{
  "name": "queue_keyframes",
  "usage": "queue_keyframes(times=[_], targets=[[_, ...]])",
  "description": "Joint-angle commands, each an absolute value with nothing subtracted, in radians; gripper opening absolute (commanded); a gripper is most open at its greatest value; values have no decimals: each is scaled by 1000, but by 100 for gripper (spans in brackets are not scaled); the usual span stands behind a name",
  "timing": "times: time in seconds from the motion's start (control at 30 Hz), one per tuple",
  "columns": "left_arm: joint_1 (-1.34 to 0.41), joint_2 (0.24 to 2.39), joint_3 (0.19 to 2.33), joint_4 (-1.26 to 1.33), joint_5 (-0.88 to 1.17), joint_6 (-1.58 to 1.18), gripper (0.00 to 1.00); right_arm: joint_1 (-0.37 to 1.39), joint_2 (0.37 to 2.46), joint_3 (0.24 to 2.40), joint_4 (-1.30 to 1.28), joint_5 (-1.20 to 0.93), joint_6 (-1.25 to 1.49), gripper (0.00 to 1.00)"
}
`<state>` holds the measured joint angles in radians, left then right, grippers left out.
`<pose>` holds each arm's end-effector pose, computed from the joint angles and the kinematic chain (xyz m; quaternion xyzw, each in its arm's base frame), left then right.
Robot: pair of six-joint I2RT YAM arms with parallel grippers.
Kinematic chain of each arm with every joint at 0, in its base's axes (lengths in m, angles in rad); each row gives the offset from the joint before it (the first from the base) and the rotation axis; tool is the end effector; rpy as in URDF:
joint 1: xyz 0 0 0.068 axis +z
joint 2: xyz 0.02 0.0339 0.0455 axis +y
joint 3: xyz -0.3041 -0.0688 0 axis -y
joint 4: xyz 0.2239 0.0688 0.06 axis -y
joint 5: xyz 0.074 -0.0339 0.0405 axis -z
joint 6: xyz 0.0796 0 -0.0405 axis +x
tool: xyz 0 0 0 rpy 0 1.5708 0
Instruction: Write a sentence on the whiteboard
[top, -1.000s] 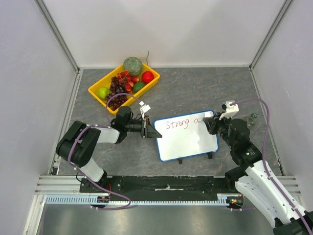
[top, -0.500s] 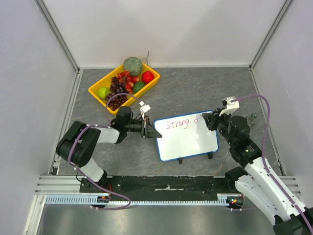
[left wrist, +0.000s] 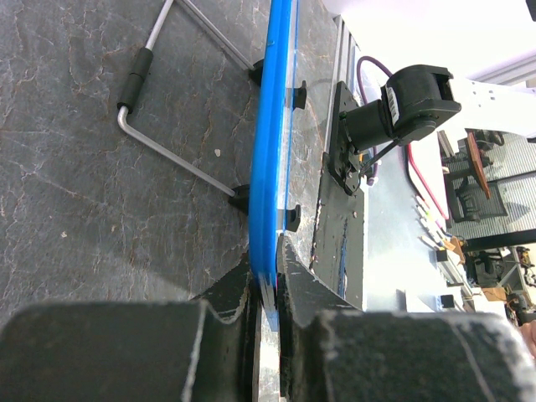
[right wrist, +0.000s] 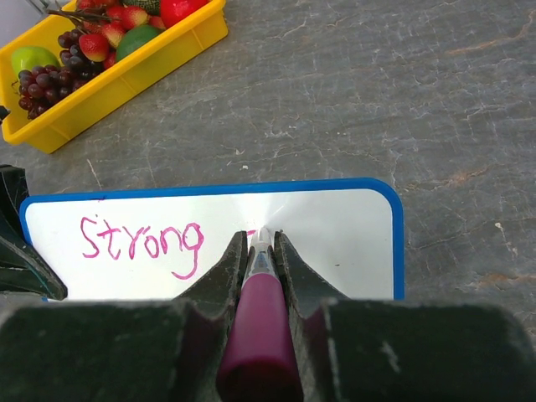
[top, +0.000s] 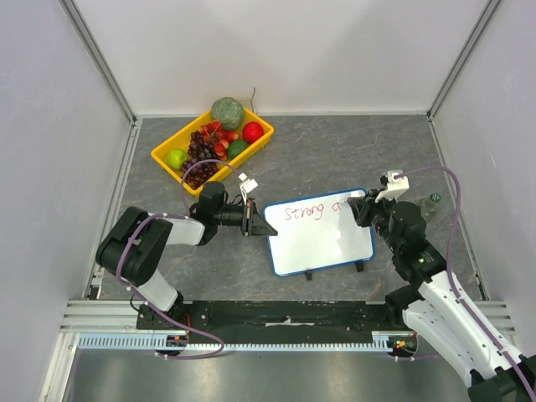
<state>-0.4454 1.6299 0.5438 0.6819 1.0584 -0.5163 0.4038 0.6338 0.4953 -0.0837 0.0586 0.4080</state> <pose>0.2402 -0.1915 0.2025 0.2523 0.7299 -0.5935 0.2266 0.1441 0.0565 0.2883 0.0199 0.7808 0.2254 0.5824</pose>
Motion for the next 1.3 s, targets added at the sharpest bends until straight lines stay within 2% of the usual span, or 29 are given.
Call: queue_keyframes(times=[0.0,0.4,0.77,1.27], targets=[[-443,1652,534,660,1029,-446,2,405,623,477,-69,94,397,0],[-445,1652,532,660,1029,-446,2,403,600,476,-120,196,385,0],[-445,1654,534,660,1031,-445,2,405,540,526,-107,132,400,0],[-443,1654,535,661,1032,-446,2,405,624,505,-9,124,422,0]])
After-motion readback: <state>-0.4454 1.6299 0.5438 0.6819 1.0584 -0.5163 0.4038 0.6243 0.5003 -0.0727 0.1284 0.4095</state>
